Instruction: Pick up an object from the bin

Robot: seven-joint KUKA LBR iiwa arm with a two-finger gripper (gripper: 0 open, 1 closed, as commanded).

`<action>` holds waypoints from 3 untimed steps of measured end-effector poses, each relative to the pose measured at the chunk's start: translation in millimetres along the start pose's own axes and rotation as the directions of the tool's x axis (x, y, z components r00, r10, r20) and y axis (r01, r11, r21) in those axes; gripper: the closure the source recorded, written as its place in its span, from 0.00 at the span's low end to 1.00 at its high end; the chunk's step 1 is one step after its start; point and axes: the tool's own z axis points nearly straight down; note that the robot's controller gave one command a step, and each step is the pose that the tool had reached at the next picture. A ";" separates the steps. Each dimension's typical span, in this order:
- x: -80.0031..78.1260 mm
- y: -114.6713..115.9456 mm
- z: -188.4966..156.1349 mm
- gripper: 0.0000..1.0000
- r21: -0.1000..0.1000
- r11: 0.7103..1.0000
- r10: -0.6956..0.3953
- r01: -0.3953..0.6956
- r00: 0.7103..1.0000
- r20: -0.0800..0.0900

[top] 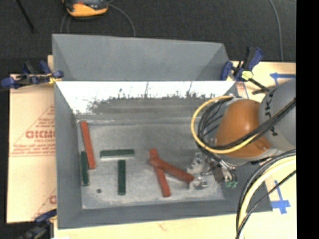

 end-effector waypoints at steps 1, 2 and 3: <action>-8.7 -0.3 0.2 0.00 0.005 1.000 0.005 -0.005 0.999 0.042; -0.3 0.3 0.0 1.00 0.000 1.000 0.000 0.000 1.000 0.002; -8.7 -0.1 0.3 0.00 0.004 1.000 0.005 -0.005 0.999 0.042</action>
Offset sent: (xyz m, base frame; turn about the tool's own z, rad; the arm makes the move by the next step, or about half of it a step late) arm 0.0000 0.0000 0.0000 0.0000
